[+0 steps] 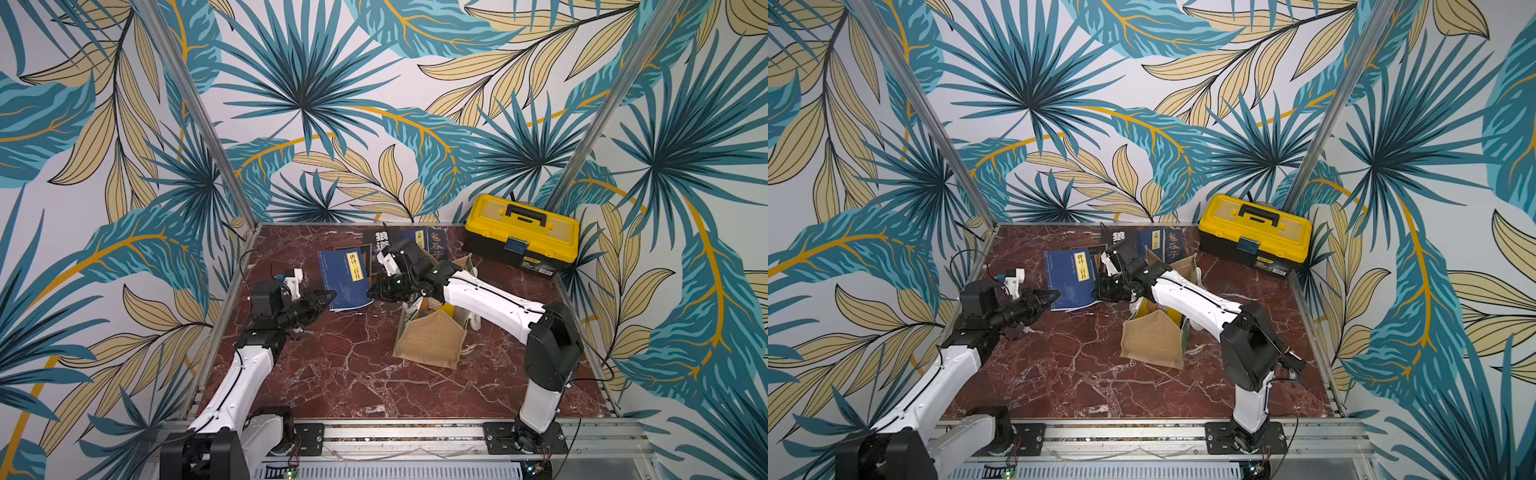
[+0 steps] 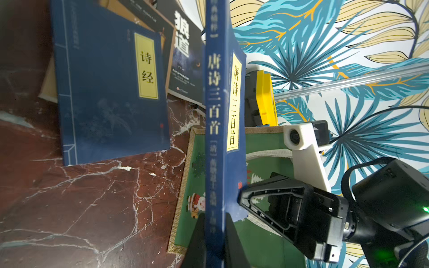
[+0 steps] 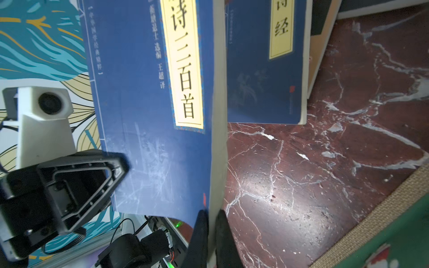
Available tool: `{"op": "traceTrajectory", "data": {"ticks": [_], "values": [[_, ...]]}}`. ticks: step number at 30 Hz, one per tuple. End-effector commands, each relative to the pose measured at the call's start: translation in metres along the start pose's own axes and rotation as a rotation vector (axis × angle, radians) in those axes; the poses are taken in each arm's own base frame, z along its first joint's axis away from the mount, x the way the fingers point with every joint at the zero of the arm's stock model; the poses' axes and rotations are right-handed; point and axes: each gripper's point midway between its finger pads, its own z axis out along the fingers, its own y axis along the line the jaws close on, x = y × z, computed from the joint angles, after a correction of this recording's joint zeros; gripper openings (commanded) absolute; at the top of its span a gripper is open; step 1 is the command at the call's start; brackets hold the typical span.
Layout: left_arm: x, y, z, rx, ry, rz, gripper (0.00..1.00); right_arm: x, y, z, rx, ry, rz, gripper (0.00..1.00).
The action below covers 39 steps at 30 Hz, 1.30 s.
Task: Put the books into the canvas bag
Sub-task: Pick up the book from the book.
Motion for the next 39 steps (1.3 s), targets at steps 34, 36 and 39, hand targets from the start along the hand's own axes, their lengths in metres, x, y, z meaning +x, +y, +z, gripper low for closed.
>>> {"op": "traceTrajectory", "data": {"ticks": [34, 36, 39], "values": [[0.059, -0.246, -0.150, 0.563, -0.022, 0.588, 0.00, -0.009, 0.165, -0.182, -0.629, -0.266, -0.278, 0.72], [0.058, -0.245, -0.150, 0.566, -0.026, 0.578, 0.00, -0.008, 0.175, -0.187, -0.703, -0.252, -0.270, 0.72], [0.057, -0.244, -0.149, 0.567, -0.031, 0.567, 0.00, -0.005, 0.187, -0.192, -0.794, -0.228, -0.267, 0.64]]}}
